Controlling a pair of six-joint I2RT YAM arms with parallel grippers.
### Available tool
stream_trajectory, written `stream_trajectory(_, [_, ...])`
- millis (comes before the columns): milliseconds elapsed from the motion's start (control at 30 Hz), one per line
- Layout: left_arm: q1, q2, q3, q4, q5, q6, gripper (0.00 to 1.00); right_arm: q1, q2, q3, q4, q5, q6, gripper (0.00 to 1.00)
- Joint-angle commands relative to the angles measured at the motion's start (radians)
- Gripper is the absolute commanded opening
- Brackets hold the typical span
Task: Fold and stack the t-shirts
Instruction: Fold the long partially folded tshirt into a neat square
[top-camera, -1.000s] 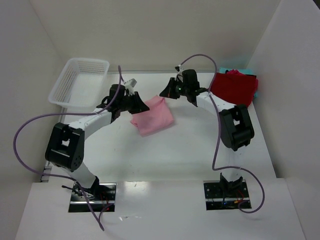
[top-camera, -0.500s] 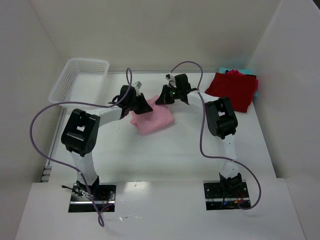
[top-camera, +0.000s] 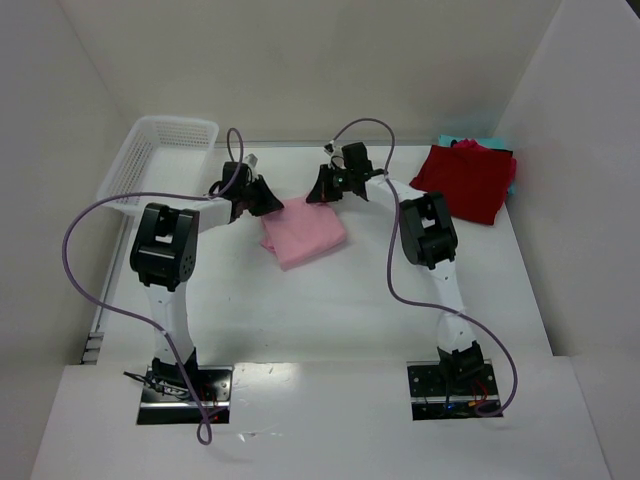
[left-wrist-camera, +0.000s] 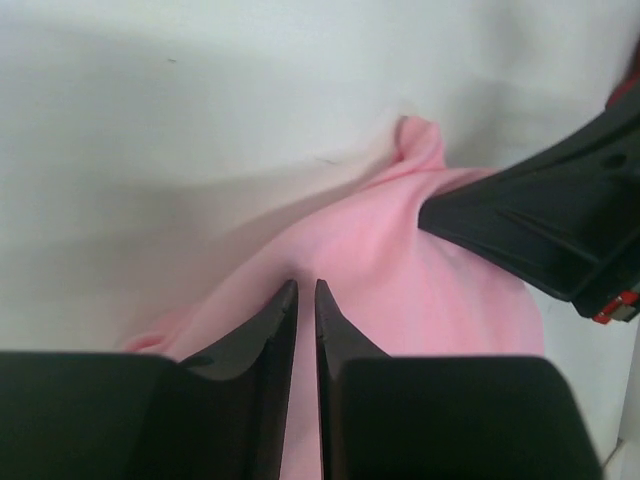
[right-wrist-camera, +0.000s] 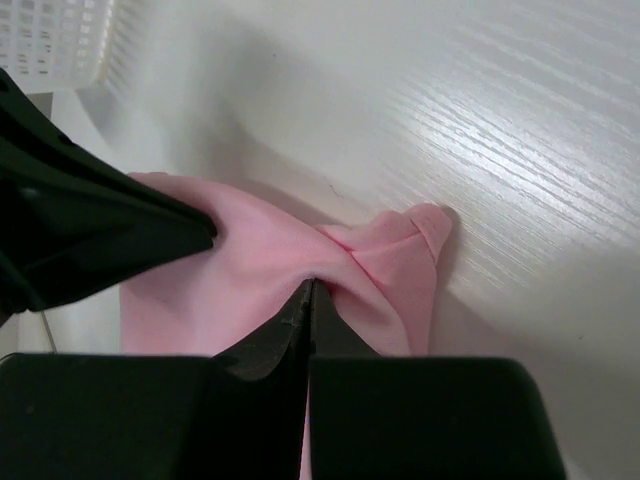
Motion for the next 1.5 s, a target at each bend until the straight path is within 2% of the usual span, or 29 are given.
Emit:
stream_trajectory(0, [0.01, 0.018, 0.034, 0.059, 0.015, 0.018, 0.2, -0.004, 0.012, 0.049, -0.033, -0.01, -0.031, 0.0])
stream_trajectory(367, [0.039, -0.01, 0.043, 0.049, -0.004, 0.084, 0.28, -0.102, 0.032, 0.186, -0.041, -0.01, -0.071, 0.0])
stream_trajectory(567, [0.057, -0.08, 0.052, 0.015, 0.019, 0.113, 0.36, -0.121, 0.001, 0.28, -0.13, -0.025, -0.09, 0.0])
stream_trajectory(700, [0.057, -0.216, 0.005, -0.011, 0.028, 0.144, 0.6, -0.121, -0.117, 0.185, -0.13, 0.002, -0.1, 0.0])
stream_trajectory(733, [0.057, -0.241, -0.006, -0.02, 0.028, 0.144, 0.69, -0.121, -0.144, 0.154, -0.13, 0.002, -0.11, 0.0])
stream_trajectory(800, [0.057, -0.305, -0.031, -0.03, 0.044, 0.176, 0.8, -0.121, -0.236, 0.047, -0.101, 0.002, -0.11, 0.0])
stream_trajectory(900, [0.057, -0.382, -0.057, -0.073, 0.068, 0.189, 0.87, -0.112, -0.34, -0.099, -0.06, 0.002, -0.119, 0.01])
stream_trajectory(1000, [0.044, -0.44, -0.127, -0.073, 0.087, 0.189, 0.87, -0.089, -0.385, -0.222, -0.026, -0.009, -0.143, 0.03])
stream_trajectory(1133, [0.024, -0.442, -0.198, -0.063, 0.087, 0.187, 0.78, -0.066, -0.356, -0.248, -0.026, -0.056, -0.166, 0.03])
stream_trajectory(1167, [0.013, -0.442, -0.209, -0.054, 0.087, 0.187, 0.68, -0.054, -0.347, -0.248, -0.026, -0.083, -0.166, 0.03])
stream_trajectory(1300, [-0.013, -0.373, -0.242, 0.009, 0.126, 0.149, 0.44, -0.027, -0.296, -0.248, -0.026, -0.121, -0.166, 0.01])
stream_trajectory(1467, [-0.045, -0.264, -0.218, 0.032, 0.173, 0.129, 0.33, 0.005, -0.264, -0.314, -0.059, -0.121, -0.176, 0.0])
